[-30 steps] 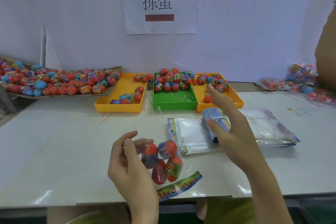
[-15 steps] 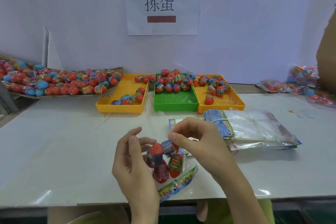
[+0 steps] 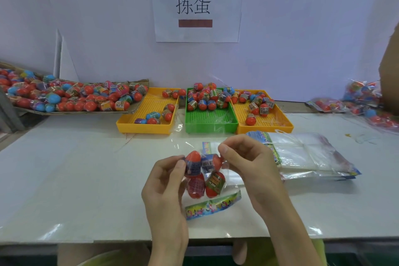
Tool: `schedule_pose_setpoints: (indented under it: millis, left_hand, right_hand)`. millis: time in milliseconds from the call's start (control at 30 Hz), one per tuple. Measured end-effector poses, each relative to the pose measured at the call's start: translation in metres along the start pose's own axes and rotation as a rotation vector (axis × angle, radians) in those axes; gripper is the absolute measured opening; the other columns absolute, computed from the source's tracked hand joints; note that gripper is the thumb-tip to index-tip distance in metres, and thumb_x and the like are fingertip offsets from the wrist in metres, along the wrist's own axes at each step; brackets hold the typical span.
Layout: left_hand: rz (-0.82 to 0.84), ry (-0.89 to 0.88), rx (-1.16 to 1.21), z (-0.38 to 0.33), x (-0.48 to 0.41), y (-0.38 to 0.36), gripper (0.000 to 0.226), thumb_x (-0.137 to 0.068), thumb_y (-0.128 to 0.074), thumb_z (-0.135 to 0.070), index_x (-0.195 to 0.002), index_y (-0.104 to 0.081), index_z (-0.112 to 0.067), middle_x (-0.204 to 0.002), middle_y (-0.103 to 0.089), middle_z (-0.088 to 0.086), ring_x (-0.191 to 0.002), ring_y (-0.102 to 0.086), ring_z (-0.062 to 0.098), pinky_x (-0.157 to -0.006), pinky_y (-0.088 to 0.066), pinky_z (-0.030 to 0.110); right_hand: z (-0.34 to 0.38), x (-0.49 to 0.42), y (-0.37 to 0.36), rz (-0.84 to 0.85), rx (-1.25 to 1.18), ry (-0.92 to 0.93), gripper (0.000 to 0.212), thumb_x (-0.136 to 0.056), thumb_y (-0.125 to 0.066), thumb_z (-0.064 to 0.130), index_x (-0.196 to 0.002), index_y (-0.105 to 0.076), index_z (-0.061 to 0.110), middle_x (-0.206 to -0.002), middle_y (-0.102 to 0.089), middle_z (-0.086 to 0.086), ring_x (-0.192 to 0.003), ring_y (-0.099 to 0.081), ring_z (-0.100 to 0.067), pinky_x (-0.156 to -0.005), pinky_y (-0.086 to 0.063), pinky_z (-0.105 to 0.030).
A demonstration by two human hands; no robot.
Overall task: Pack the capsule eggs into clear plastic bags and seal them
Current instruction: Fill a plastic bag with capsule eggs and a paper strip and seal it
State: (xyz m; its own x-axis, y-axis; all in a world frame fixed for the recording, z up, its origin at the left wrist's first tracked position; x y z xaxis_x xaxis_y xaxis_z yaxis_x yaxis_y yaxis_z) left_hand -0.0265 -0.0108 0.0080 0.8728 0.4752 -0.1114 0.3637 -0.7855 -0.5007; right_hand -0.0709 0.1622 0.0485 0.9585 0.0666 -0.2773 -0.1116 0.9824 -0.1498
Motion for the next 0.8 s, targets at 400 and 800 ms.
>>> schedule_pose_setpoints:
  millis: [400,800]
  left_hand:
    - [0.084,0.097,0.12,0.007,-0.004,-0.001,0.013,-0.083,-0.059,-0.007,-0.073,-0.06,-0.014,-0.082,-0.057,0.008,-0.08,-0.058,0.019,-0.071,-0.05,0.033]
    - [0.032,-0.061,-0.219,0.006,-0.004,0.001,0.043,-0.098,-0.05,0.004,-0.073,-0.068,-0.026,-0.081,-0.068,0.003,-0.076,-0.058,0.016,-0.067,-0.054,0.034]
  right_hand:
    - [-0.009,-0.002,-0.002,0.061,0.035,-0.046,0.022,-0.087,-0.072,0.002,-0.082,-0.078,0.022,-0.077,-0.073,-0.003,-0.073,-0.07,-0.014,-0.069,-0.055,-0.022]
    - [-0.01,-0.003,0.003,0.121,-0.006,-0.043,0.025,-0.093,-0.063,0.0,-0.085,-0.077,0.019,-0.077,-0.068,0.003,-0.074,-0.065,-0.012,-0.074,-0.055,-0.025]
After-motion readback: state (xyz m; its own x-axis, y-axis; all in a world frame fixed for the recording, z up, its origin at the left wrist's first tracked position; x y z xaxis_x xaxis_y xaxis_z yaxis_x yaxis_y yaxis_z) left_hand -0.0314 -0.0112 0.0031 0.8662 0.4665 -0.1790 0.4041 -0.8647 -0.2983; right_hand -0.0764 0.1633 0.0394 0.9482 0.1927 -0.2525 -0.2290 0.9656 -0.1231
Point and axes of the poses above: each hand's wrist, its own x-axis away from the middle knuckle, its own y-axis out of the back of the hand, z = x × y, the point moved 8 cm from there along -x, towards the middle knuckle
